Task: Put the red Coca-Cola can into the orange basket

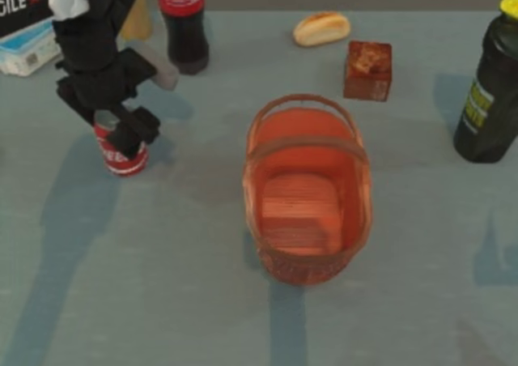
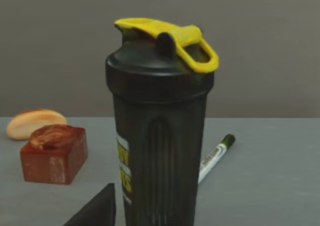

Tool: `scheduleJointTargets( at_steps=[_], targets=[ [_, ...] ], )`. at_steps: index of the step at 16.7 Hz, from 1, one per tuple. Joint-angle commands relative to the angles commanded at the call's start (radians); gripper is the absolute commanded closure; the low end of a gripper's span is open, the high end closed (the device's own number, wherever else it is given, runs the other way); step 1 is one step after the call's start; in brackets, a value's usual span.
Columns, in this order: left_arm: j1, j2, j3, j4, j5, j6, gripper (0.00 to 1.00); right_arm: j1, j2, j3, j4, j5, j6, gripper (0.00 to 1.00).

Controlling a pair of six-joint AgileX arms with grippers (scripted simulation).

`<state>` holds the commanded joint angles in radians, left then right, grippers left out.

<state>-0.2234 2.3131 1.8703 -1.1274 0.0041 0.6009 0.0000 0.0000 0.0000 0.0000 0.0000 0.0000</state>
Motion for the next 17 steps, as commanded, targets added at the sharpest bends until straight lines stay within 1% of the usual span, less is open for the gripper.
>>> scheduleJointTargets(
  at_steps=[6,7,9,11,13,15,17],
  targets=[
    [0.001,-0.002,-0.001,0.000,0.000,0.001,1.00,0.000,0.000,0.000,0.000,0.000,0.000,0.00],
    [-0.001,-0.003,-0.003,0.010,0.008,-0.001,1.00,0.000,0.000,0.000,0.000,0.000,0.000,0.00],
    [-0.006,-0.008,-0.017,0.060,0.047,-0.016,1.00,0.000,0.000,0.000,0.000,0.000,0.000,0.00],
    [-0.013,-0.019,-0.042,0.150,0.114,-0.042,1.00,0.000,0.000,0.000,0.000,0.000,0.000,0.00],
    [-0.022,-0.034,-0.079,0.275,0.206,-0.080,1.00,0.000,0.000,0.000,0.000,0.000,0.000,0.00],
    [-0.032,-0.052,-0.126,0.433,0.315,-0.127,1.00,0.000,0.000,0.000,0.000,0.000,0.000,0.00],
    [-0.044,-0.072,-0.186,0.618,0.439,-0.182,1.00,0.000,0.000,0.000,0.000,0.000,0.000,0.00]
  ],
)
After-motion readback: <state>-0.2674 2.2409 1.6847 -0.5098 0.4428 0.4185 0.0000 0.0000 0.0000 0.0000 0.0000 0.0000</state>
